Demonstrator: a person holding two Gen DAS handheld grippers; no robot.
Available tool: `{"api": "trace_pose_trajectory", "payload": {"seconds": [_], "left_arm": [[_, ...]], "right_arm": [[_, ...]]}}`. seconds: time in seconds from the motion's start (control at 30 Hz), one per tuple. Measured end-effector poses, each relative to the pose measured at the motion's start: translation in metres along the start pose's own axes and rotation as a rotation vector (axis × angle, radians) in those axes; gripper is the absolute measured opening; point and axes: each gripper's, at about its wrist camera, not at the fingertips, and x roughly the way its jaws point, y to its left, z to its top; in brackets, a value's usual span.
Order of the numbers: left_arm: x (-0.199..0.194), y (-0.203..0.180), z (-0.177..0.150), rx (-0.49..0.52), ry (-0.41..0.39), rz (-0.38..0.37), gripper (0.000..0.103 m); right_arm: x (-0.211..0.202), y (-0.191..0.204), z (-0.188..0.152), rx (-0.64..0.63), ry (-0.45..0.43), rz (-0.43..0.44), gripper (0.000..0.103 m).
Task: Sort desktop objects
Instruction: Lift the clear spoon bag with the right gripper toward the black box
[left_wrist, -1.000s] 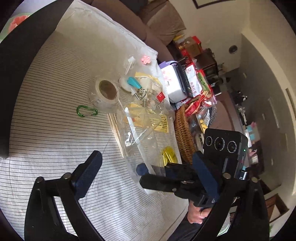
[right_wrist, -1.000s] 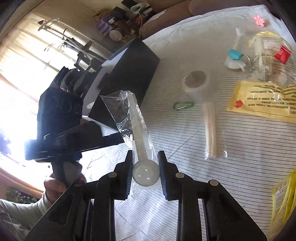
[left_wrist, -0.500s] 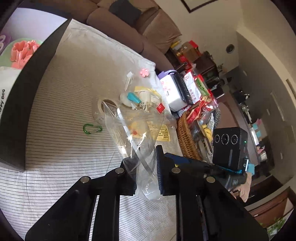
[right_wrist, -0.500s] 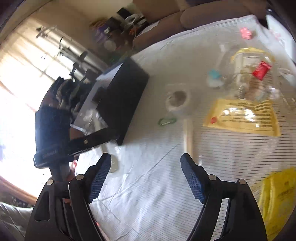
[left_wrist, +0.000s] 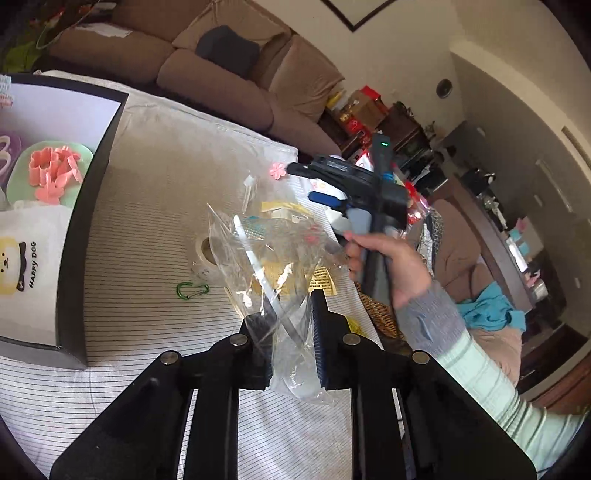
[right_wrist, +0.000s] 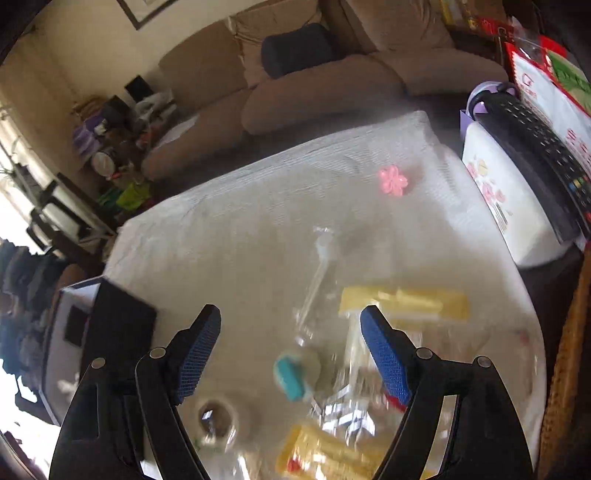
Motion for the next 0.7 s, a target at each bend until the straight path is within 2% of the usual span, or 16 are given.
{"api": "trace_pose_trajectory", "payload": {"seconds": [0.1, 0.2, 0.27, 0.3, 0.33, 0.47, 0.57, 0.7], "left_arm": [[-0.013, 0.004, 0.007, -0.009, -0.022, -0.008, 0.016], [-0.023, 0.012, 0.014, -0.025, -0.036, -0.018, 0.016], [-0.026, 0.017, 0.019, -0.027, -0.042, -0.002, 0.016], [-0.026, 0.02, 0.02, -0.033, -0.041, 0.001, 0.016], [-0.025, 0.024, 0.021, -0.044, -0.038, 0.002, 0.016], [-0.026, 0.029, 0.022, -0.061, -0.036, 0.002, 0.016], [-0.042, 0.03, 0.026, -0.058, -0.078, 0.003, 0.016], [-0.09, 0.045, 0.035, -0.073, -0.177, 0.042, 0.016]], "right_arm": [[0.062, 0.0, 0.03, -0.014, 0.045, -0.129, 0.08], [0.106, -0.001, 0.037, -0.047, 0.084, -0.219, 0.075], [0.127, -0.006, 0.036, -0.05, 0.117, -0.262, 0.057], [0.131, -0.009, 0.035, -0.04, 0.12, -0.279, 0.032], [0.127, -0.01, 0.034, -0.044, 0.09, -0.294, 0.026], [0.11, -0.008, 0.033, -0.072, 0.1, -0.264, 0.026], [0.07, 0.009, 0.034, -0.115, 0.056, -0.223, 0.026], [-0.002, 0.052, 0.031, -0.228, -0.01, -0.098, 0.026]]}}
